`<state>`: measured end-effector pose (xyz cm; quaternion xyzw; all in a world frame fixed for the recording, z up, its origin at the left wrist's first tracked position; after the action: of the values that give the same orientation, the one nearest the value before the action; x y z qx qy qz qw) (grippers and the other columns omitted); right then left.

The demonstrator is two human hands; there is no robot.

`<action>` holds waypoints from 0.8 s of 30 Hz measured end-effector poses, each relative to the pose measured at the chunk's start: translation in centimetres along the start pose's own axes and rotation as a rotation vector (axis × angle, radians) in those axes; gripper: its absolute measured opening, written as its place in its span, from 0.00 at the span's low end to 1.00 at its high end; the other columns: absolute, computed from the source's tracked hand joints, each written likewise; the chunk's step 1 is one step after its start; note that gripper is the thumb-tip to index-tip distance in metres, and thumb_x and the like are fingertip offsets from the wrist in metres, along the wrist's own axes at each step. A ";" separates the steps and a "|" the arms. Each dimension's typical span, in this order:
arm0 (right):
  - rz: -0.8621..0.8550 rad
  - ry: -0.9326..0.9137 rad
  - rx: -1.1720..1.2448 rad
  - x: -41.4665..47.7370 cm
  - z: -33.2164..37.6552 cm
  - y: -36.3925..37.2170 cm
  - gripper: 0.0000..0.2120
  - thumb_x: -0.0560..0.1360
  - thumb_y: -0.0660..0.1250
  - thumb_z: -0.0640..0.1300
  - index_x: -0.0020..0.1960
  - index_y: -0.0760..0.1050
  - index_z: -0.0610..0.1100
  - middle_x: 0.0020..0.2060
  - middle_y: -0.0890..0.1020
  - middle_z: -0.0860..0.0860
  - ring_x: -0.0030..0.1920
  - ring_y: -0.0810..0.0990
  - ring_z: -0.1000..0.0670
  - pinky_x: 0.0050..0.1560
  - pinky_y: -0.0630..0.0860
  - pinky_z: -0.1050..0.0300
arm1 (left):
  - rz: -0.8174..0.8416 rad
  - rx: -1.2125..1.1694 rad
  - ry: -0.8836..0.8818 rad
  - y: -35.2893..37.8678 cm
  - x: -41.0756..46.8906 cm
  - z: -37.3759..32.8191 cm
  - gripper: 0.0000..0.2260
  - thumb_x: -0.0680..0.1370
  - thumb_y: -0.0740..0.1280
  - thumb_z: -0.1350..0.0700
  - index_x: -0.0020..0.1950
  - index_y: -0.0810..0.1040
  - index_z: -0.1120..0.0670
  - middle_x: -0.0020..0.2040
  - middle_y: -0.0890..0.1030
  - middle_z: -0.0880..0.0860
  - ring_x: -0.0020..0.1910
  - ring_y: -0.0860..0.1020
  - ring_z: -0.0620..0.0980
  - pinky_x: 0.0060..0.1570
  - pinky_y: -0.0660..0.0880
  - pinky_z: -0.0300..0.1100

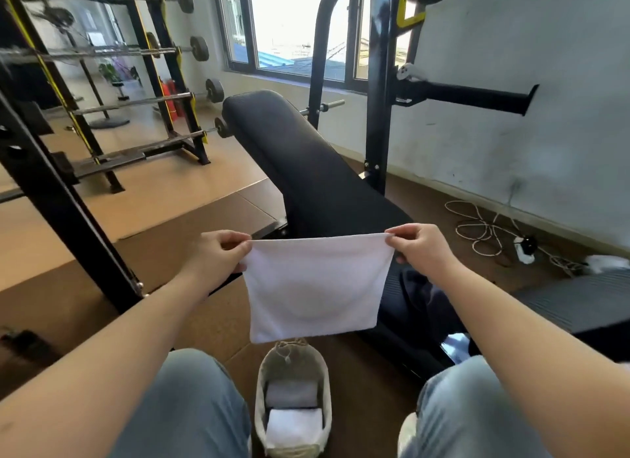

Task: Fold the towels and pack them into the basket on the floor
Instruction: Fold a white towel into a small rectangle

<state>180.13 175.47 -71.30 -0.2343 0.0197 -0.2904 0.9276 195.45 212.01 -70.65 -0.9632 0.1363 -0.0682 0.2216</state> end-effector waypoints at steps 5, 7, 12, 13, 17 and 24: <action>-0.003 0.035 -0.099 -0.9 -3.8 3.7 0.02 0.78 0.73 0.43 0.48 0.85 0.49 0.38 0.86 0.52 0.35 0.83 0.53 0.40 0.81 0.56 | -0.092 0.152 -0.094 1.8 -0.8 4.2 0.08 0.82 0.69 0.50 0.57 0.82 0.52 0.44 0.83 0.47 0.40 0.85 0.48 0.46 0.83 0.45; 0.008 0.032 -0.142 -1.4 -4.4 4.8 0.02 0.77 0.74 0.44 0.50 0.85 0.48 0.39 0.86 0.54 0.37 0.84 0.53 0.46 0.83 0.52 | -0.135 0.145 -0.142 2.4 -0.9 5.6 0.09 0.82 0.68 0.50 0.59 0.82 0.52 0.41 0.83 0.47 0.40 0.85 0.48 0.49 0.83 0.48; 0.019 0.038 -0.168 -2.1 -5.6 6.4 0.03 0.78 0.73 0.45 0.47 0.86 0.48 0.37 0.86 0.53 0.38 0.84 0.50 0.50 0.84 0.45 | -0.176 0.023 -0.234 4.3 -1.5 8.2 0.08 0.79 0.73 0.52 0.57 0.84 0.52 0.46 0.83 0.48 0.42 0.85 0.48 0.51 0.83 0.49; 0.026 0.038 -0.177 -2.0 -5.6 6.6 0.03 0.78 0.73 0.45 0.46 0.85 0.49 0.36 0.86 0.53 0.38 0.84 0.51 0.50 0.84 0.46 | -0.177 -0.001 -0.250 4.6 -1.6 8.7 0.08 0.78 0.74 0.52 0.57 0.84 0.52 0.47 0.83 0.49 0.42 0.85 0.48 0.51 0.84 0.48; 0.035 -0.005 -0.274 -1.5 -5.2 7.3 0.06 0.79 0.72 0.46 0.47 0.86 0.47 0.36 0.84 0.55 0.41 0.83 0.51 0.52 0.82 0.50 | -0.166 -0.037 -0.294 5.2 -1.4 10.1 0.08 0.77 0.75 0.51 0.56 0.84 0.50 0.47 0.83 0.48 0.43 0.84 0.46 0.50 0.84 0.47; 0.019 0.029 -0.313 -1.6 -5.3 9.1 0.10 0.81 0.68 0.49 0.48 0.84 0.45 0.40 0.85 0.51 0.43 0.83 0.49 0.52 0.82 0.47 | -0.197 0.000 -0.318 6.4 -1.8 10.0 0.03 0.80 0.71 0.51 0.53 0.81 0.46 0.48 0.81 0.47 0.52 0.80 0.53 0.54 0.81 0.51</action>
<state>182.66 180.66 -80.25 -0.3716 0.0801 -0.2785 0.8820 194.18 211.12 -82.53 -0.9705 0.0045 0.0636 0.2323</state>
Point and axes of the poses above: each hand's wrist, its own x-axis towards the middle knuckle, its own y-axis out of the palm, z = x × y, the point moved 8 cm from there along x, towards the middle knuckle
